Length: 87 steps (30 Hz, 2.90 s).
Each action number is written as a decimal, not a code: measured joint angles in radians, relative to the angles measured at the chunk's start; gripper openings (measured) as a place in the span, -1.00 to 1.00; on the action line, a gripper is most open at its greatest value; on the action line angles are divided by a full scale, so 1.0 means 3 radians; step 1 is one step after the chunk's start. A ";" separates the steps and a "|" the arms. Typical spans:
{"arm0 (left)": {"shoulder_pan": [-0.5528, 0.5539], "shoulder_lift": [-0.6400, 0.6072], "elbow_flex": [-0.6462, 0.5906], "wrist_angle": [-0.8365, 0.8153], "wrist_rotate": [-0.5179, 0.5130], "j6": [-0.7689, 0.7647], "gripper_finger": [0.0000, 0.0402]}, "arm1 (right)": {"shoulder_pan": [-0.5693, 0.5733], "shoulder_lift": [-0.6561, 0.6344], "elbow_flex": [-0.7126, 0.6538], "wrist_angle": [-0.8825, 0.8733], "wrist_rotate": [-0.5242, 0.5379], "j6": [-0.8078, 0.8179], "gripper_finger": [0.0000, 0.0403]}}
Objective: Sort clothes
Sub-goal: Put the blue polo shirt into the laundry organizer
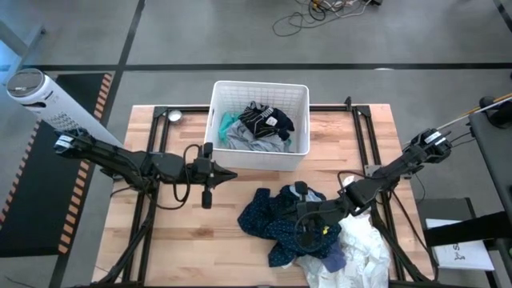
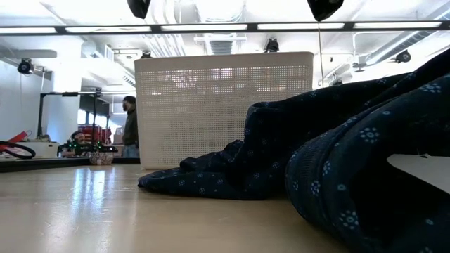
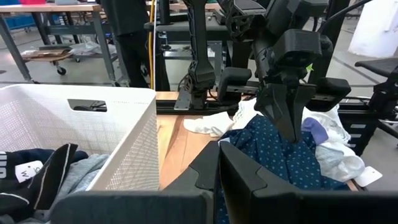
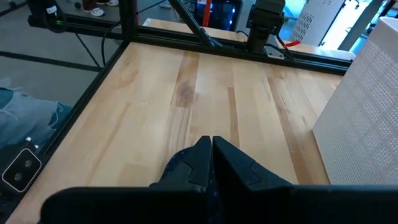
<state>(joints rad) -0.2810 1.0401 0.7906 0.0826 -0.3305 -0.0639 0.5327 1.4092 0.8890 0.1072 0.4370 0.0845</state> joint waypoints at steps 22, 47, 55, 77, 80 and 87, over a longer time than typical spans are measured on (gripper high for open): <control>0.0001 0.0001 -0.0261 0.0011 -0.0403 0.0132 -1.00 | 0.0057 -0.0097 0.0308 -0.1171 -0.0311 0.0754 -1.00; -0.0188 0.0003 -0.1297 0.1548 -0.0348 0.0080 -1.00 | 0.0298 0.0658 0.1053 -0.2111 -0.0608 0.1870 -0.02; -0.0212 0.0003 -0.1306 0.1545 -0.0347 0.0101 -1.00 | 0.0122 0.1069 0.1077 -0.2110 -0.0619 0.1997 0.48; -0.0212 0.0001 -0.1310 0.1497 -0.0346 0.0097 -1.00 | -0.0405 0.2028 0.1470 -0.2769 -0.1127 0.1631 0.70; -0.0212 0.0001 -0.1310 0.1494 -0.0337 0.0097 -1.00 | -0.0451 0.2073 0.1507 -0.2755 -0.1152 0.1601 0.58; -0.0211 0.0001 -0.1310 0.1493 -0.0291 0.0127 -1.00 | -0.0483 0.2108 0.1690 -0.2754 -0.1129 0.1332 -0.38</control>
<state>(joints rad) -0.3444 1.0405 0.3977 0.5304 -0.4179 -0.0258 0.3878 2.0417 1.3960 -0.7189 0.0984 0.4840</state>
